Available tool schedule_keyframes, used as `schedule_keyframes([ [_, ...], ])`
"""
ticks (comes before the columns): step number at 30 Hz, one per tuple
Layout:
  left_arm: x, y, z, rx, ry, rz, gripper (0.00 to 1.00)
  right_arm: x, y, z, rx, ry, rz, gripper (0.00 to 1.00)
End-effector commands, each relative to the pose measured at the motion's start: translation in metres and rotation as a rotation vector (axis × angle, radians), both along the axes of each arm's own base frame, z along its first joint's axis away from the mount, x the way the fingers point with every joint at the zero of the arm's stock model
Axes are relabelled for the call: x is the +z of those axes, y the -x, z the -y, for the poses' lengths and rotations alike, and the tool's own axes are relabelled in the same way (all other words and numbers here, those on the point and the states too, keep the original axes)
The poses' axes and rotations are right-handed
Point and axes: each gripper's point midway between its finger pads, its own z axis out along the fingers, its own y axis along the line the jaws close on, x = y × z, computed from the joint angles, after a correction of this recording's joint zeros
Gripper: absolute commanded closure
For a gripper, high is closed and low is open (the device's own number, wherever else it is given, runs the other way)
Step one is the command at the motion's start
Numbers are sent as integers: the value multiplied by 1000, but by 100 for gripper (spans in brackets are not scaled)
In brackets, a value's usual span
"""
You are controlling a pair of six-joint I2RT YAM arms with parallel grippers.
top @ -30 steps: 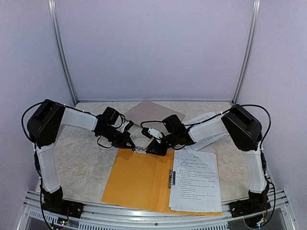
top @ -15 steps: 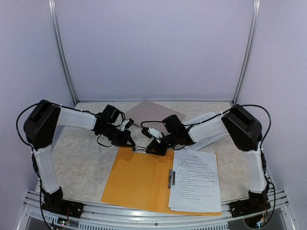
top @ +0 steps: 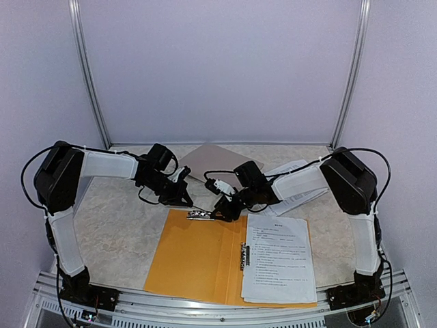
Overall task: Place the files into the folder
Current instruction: Open the spring clip on the folder.
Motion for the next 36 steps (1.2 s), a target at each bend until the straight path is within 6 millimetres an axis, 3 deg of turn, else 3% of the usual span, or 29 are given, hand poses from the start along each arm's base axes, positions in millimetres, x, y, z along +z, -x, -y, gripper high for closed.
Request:
schedule_keyframes([
  [1,17,1,7,22,21,-17,100,28,12,2,23,-56,-23,48],
  [7,42,-7,16,36,56,35,100,50,14,13,-23,-136,-53,48],
  [14,63,-7,35,12,86,75,100,48,15,29,-99,-126,-69,52],
  [19,67,-4,53,-19,98,77,99,51,12,42,-155,-128,-78,53],
  [25,64,-2,72,-40,124,60,78,58,6,59,-210,-145,-73,54],
  [30,61,-2,81,-54,139,47,71,59,3,70,-245,-152,-74,54],
  [32,60,-2,79,-48,128,57,67,58,3,73,-252,-152,-75,54],
  [36,66,-4,63,0,87,127,49,54,4,73,-250,-150,-88,54],
])
